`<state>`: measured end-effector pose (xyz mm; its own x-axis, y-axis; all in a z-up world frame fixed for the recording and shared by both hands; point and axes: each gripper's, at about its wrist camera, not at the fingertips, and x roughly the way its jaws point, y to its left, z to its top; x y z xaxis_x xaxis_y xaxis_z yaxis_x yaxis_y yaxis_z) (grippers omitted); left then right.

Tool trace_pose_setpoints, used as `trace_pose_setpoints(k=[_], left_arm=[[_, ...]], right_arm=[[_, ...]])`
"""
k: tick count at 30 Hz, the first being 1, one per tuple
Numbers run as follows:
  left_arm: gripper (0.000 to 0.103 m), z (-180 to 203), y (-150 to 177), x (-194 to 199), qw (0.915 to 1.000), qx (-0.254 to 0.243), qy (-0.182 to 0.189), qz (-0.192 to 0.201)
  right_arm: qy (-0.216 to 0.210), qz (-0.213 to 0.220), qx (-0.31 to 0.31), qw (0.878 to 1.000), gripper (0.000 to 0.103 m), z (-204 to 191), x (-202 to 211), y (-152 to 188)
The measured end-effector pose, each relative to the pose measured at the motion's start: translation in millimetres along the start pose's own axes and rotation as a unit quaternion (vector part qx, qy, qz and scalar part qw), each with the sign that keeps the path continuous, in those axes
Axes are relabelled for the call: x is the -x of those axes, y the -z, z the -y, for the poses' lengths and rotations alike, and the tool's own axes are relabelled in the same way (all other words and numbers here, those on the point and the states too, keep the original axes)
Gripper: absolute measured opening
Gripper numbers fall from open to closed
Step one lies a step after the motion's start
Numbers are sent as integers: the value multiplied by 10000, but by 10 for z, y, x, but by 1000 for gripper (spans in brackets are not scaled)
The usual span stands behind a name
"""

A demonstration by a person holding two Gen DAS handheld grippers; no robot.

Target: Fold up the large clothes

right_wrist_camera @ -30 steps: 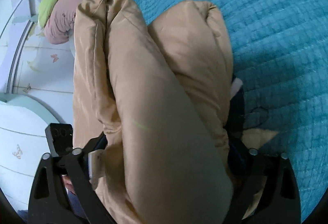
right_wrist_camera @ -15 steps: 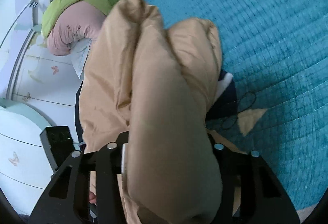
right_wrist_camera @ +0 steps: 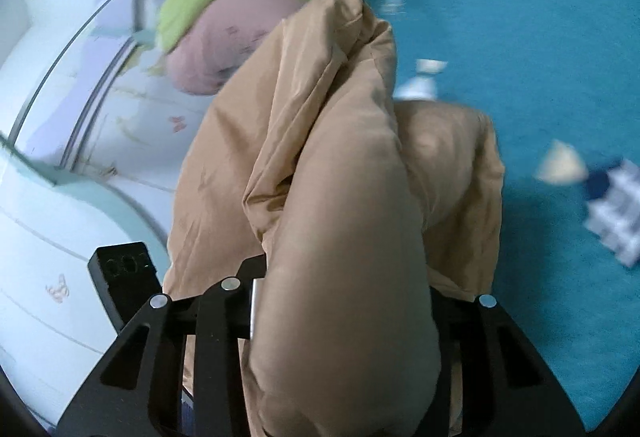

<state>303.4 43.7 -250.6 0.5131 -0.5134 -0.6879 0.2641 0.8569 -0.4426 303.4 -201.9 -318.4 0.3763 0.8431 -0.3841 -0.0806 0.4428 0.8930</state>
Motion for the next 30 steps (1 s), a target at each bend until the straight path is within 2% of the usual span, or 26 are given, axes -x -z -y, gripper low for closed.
trace_pose_setpoints(k=[5, 9, 15, 18, 20, 22, 24, 27, 30], left_arm=[[52, -575, -344, 726, 9978, -36, -488, 448], [52, -1165, -573, 1279, 9942, 76, -845, 658], [52, -2124, -655, 1756, 9878, 401, -1346, 674], [52, -2460, -625, 1863, 9838, 592, -1521, 739], [52, -2706, -556, 1857, 9815, 691, -1635, 725], [52, -2890, -488, 1807, 9794, 837, -1704, 682], [52, -3007, -438, 1817, 9779, 957, -1717, 708], [56, -2950, -284, 1906, 9771, 916, -1727, 840], [58, -2727, -219, 1978, 9741, 705, -1912, 977]], right_arm=[[-347, -208, 444, 9982, 37, -796, -869, -284], [-629, -480, 638, 9948, 37, -1327, -1651, -346], [-730, -884, 756, 9905, 37, -1754, -2597, -217], [-663, -911, 805, 9904, 38, -1882, -2928, -126], [-488, -885, 818, 9915, 39, -1875, -3177, -96], [-130, -804, 924, 9924, 43, -1814, -3229, -59], [352, -700, 946, 9924, 56, -1713, -3285, -26], [837, -456, 1112, 9892, 71, -1574, -3152, -10], [1322, -254, 1369, 9814, 80, -1466, -3074, 28]])
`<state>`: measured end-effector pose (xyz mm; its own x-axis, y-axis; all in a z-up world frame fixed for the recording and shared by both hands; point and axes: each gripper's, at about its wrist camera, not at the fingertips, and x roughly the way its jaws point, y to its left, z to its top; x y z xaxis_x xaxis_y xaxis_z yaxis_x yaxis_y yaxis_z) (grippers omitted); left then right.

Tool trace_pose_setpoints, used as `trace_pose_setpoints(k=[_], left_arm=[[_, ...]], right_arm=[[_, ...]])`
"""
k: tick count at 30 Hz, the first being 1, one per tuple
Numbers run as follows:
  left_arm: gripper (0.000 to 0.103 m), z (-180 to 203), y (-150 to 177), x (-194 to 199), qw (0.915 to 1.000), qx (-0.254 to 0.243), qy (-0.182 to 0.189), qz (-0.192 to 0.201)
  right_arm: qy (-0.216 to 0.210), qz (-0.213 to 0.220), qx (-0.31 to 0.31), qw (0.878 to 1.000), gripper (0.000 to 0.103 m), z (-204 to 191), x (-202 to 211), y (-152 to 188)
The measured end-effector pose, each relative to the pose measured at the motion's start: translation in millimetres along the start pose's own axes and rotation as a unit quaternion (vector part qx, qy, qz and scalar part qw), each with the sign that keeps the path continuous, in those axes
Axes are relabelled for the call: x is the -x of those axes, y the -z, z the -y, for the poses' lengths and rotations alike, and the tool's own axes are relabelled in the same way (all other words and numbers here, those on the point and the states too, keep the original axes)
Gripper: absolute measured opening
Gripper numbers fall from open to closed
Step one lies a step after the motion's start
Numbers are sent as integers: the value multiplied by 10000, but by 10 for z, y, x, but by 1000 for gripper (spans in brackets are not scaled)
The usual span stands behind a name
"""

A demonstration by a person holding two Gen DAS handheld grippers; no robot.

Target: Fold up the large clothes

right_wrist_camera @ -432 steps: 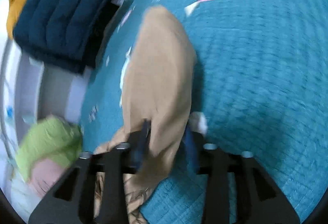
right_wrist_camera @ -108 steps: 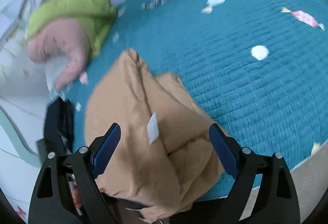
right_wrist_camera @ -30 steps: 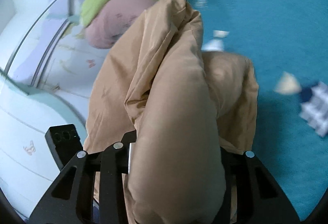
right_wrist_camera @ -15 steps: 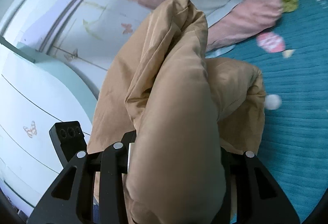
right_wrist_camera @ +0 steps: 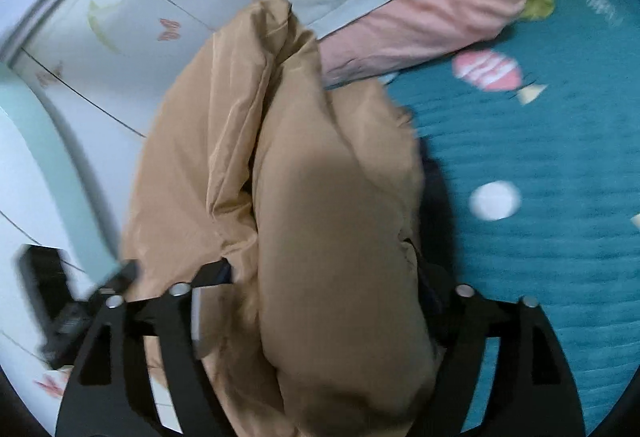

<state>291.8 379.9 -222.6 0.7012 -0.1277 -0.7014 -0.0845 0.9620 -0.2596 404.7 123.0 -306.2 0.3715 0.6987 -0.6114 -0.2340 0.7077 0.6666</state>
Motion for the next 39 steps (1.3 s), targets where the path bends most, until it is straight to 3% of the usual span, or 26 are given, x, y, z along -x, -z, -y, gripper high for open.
trace_pose_setpoints(k=[3, 5, 8, 10, 11, 12, 14, 15, 17, 18, 20, 21, 23, 29, 37, 39], left_arm=[[60, 167, 99, 180, 9996, -139, -135, 193], [68, 251, 163, 269, 9992, -132, -187, 343], [70, 330, 268, 244, 9998, -101, -59, 175], [72, 356, 353, 171, 9997, -104, -223, 34], [72, 362, 380, 154, 9996, -122, -249, 11], [72, 371, 414, 143, 9998, -118, -183, -17], [72, 398, 469, 140, 10000, -41, -51, -64], [72, 419, 491, 139, 10000, -33, -13, -75], [72, 444, 527, 146, 10000, 13, -3, -50], [72, 451, 541, 150, 10000, 59, -4, -51], [72, 468, 569, 177, 9999, 110, -53, -41], [73, 474, 581, 192, 9999, 116, -56, -35], [76, 477, 618, 222, 9999, 164, -49, -24], [78, 451, 731, 197, 9991, 370, -111, -148], [82, 601, 835, 352, 9985, 292, -460, 1], [84, 654, 858, 419, 9976, 317, -619, 14]], right_arm=[[273, 70, 59, 9996, 81, 77, 63, 10], [440, 120, 128, 9989, 81, 128, 115, 69], [778, 366, 508, 9950, 81, -4, 411, 117], [948, 578, 753, 9910, 81, -111, 581, 195], [958, 716, 923, 9885, 76, -195, 709, 246], [852, 770, 1021, 9881, 64, -250, 779, 295], [681, 804, 1239, 9867, 50, -386, 861, 390], [331, 660, 1425, 9870, 34, -492, 845, 460], [-255, 232, 1557, 9872, 22, -611, 709, 542], [-284, 11, 1617, 9864, 18, -638, 615, 578], [39, -356, 1657, 9855, 12, -584, 395, 659], [402, -451, 1500, 9868, 11, -450, 297, 683], [597, -483, 1057, 9914, 3, -187, 216, 692], [1080, -501, 740, 9901, 2, 166, 93, 794], [509, -374, 778, 9950, 10, 6, 351, 772], [477, -334, 902, 9942, 17, -94, 461, 766]])
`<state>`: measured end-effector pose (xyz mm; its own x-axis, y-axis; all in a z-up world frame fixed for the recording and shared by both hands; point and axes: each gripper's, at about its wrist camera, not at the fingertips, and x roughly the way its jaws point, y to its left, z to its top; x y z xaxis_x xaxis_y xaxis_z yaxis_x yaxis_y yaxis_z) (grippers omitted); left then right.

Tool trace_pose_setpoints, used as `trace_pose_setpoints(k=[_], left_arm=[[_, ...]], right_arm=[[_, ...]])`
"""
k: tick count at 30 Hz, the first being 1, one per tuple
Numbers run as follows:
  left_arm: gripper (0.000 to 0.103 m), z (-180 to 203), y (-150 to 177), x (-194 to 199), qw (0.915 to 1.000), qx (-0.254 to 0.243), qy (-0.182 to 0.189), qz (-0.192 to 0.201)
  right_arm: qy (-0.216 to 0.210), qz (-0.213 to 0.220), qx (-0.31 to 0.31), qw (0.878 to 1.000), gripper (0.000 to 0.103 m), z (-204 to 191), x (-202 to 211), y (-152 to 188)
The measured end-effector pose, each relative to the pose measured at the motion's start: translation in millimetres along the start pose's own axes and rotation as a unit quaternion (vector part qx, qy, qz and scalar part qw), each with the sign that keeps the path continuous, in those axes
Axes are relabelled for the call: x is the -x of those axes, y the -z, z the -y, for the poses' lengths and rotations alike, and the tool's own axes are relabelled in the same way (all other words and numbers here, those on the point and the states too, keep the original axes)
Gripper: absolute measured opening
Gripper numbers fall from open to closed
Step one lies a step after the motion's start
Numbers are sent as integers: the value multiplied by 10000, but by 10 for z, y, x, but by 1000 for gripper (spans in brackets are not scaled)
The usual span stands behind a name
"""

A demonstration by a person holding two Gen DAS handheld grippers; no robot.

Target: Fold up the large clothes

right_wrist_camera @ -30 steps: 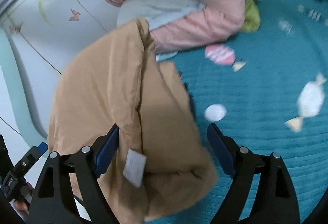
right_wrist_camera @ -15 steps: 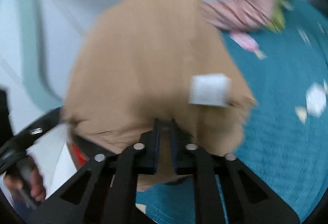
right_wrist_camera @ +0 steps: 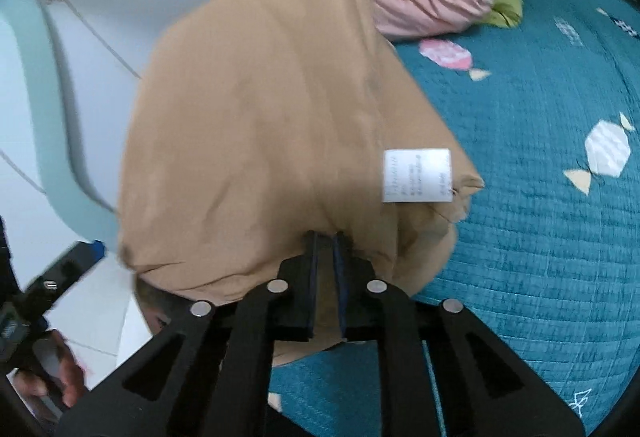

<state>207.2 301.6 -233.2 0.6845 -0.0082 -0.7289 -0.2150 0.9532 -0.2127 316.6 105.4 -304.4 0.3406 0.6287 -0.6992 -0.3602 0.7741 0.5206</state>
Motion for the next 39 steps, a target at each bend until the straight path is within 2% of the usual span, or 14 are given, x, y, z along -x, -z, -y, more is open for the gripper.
trace_pose_setpoints(k=[4, 6, 7, 9, 12, 13, 19, 21, 28, 39], left_arm=[[90, 178, 52, 222, 9984, -247, -482, 162], [91, 305, 84, 364, 9954, -423, -810, 285], [92, 366, 98, 437, 9941, -496, -903, 346], [95, 463, 125, 549, 9914, -567, -1108, 404], [95, 602, 164, 698, 9873, -677, -1371, 426], [95, 673, 187, 777, 9866, -707, -1397, 458], [98, 1030, 306, 1191, 9844, -809, -1375, 740], [98, 1180, 357, 1325, 9818, -893, -1452, 842], [98, 1609, 553, 1702, 9769, -1201, -1388, 1090], [98, 2020, 795, 2364, 9674, -1453, -1196, 1696]], right_arm=[[206, 266, 546, 9979, 32, -257, 399, 48], [413, 454, 822, 9947, 47, -361, 641, 112], [482, 559, 908, 9931, 51, -398, 770, 152], [634, 707, 1036, 9901, 67, -449, 980, 222], [848, 843, 1229, 9852, 83, -515, 1277, 332], [868, 899, 1266, 9840, 86, -543, 1376, 395], [1132, 1244, 1297, 9772, 87, -604, 1851, 666], [1180, 1321, 1238, 9764, 96, -629, 2003, 746], [1162, 1794, 1196, 9695, 96, -709, 2540, 977], [1273, 2404, 1227, 9544, 96, -801, 3336, 1335]])
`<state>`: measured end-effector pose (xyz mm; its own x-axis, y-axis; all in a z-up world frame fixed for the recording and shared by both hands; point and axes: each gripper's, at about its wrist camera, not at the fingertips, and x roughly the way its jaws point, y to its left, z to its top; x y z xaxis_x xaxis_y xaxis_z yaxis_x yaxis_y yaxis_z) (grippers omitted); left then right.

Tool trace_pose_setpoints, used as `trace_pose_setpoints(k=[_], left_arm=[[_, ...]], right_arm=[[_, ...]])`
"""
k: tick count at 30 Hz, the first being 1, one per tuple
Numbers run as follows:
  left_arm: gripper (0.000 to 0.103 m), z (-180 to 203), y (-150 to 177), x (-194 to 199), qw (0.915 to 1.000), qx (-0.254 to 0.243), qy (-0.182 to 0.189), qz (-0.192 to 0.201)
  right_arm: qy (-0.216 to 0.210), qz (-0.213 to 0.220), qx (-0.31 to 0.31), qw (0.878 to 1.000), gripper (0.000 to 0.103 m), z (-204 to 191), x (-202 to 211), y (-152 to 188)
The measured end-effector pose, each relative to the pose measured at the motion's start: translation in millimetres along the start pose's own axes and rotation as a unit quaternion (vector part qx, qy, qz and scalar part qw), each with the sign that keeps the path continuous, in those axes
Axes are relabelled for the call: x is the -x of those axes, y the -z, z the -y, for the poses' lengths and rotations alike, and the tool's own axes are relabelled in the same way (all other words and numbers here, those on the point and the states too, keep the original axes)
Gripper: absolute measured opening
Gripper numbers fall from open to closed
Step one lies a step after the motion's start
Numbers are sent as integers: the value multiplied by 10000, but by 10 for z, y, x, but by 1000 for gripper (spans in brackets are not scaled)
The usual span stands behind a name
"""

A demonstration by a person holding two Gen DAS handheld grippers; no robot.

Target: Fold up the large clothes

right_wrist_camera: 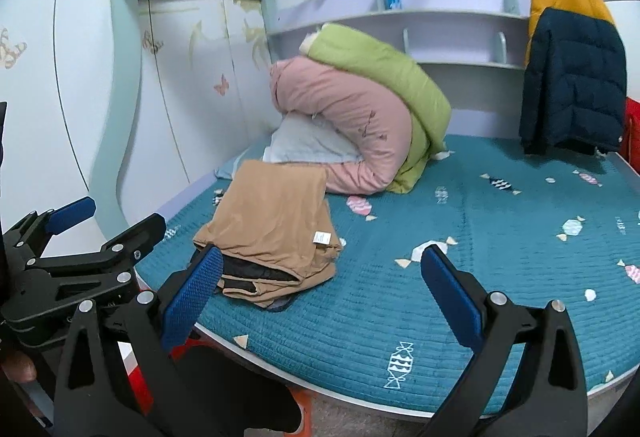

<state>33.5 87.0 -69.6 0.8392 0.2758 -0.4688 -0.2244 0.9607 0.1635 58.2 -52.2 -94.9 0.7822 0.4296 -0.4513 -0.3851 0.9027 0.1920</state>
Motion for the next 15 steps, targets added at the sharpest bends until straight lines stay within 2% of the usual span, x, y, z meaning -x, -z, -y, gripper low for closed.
trace_pose_setpoints(k=[15], left_arm=[[98, 261, -108, 875, 9964, -4, 242, 816]], right_arm=[[364, 708, 184, 9967, 96, 88, 918, -110]])
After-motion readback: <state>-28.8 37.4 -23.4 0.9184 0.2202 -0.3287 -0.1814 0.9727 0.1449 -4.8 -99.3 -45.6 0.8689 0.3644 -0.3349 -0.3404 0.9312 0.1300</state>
